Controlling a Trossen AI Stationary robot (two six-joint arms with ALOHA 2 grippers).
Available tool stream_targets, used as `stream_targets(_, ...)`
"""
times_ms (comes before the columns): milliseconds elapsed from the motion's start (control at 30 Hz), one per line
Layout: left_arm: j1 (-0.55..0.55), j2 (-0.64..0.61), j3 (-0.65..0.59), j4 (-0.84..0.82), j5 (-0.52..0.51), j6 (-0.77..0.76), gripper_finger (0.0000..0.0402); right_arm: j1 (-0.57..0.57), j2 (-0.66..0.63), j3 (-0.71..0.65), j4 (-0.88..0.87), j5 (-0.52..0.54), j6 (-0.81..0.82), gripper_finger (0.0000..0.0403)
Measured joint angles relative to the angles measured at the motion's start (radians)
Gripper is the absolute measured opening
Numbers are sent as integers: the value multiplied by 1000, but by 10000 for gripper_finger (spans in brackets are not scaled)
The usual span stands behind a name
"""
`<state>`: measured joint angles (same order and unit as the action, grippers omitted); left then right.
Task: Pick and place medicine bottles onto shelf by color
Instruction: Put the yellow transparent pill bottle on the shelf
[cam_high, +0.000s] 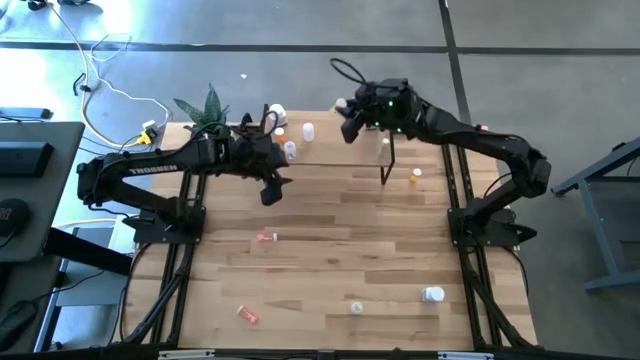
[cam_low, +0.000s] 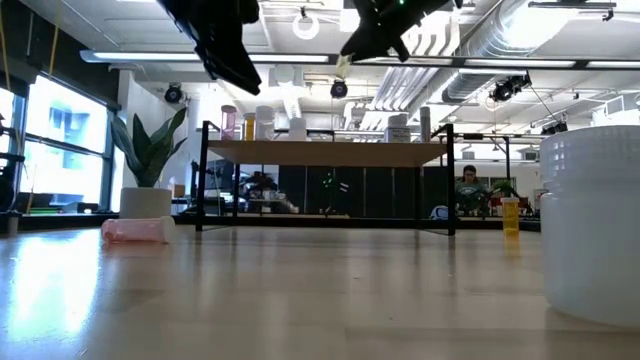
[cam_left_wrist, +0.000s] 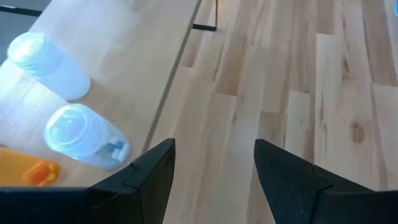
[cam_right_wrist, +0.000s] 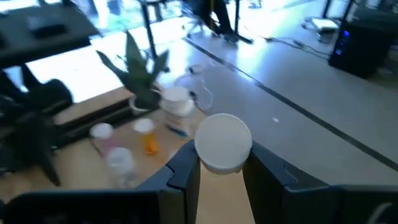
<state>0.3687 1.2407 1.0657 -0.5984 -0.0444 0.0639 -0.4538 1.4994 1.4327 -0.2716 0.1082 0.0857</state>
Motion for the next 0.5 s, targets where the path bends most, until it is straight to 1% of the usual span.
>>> stream_targets(100,7,0,0,-1,0,0,209,-31,0,28,-58,21,13,89)
stream_targets(300,11,0,0,-1,0,1,209,-83,13,25,-135,26,69,89)
stream_targets(400,11,0,0,-1,0,0,209,-94,40,24,-155,16,71,89)
stream_targets(500,11,0,0,4,0,-2,209,-99,76,24,-159,-21,68,89)
